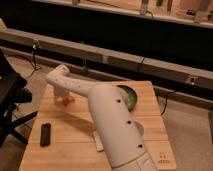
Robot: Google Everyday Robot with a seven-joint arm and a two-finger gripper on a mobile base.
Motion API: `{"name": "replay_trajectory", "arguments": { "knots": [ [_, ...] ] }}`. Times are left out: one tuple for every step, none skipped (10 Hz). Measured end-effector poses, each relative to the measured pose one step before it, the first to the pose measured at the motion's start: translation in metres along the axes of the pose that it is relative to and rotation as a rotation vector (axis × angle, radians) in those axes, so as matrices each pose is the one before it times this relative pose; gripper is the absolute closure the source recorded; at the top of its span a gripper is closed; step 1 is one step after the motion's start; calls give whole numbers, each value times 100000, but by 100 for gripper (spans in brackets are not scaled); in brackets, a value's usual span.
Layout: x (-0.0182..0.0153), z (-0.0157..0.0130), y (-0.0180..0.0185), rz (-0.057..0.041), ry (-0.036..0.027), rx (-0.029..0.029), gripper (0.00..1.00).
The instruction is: Place the pepper in the ceramic bowl
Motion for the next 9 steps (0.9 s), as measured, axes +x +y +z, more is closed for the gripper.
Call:
{"name": "replay_trajectory", "arguments": {
  "knots": [
    [-35,-46,-148,-168,37,-338,62],
    [56,-169,-50,89,331,-297,72],
    [-46,-6,-28,-69,-57,4,81],
    [11,-91,19,85,46,-6,90],
    [-20,-36,-16,-11,-31,-10,93],
    [-23,10,6,-20,-53,-40,92],
    [-27,-17,43,-21,-20,-5,92],
    [-115,-266,60,-371,215,267,92],
    [109,-1076,330,-60,757,745,92]
  ]
}}
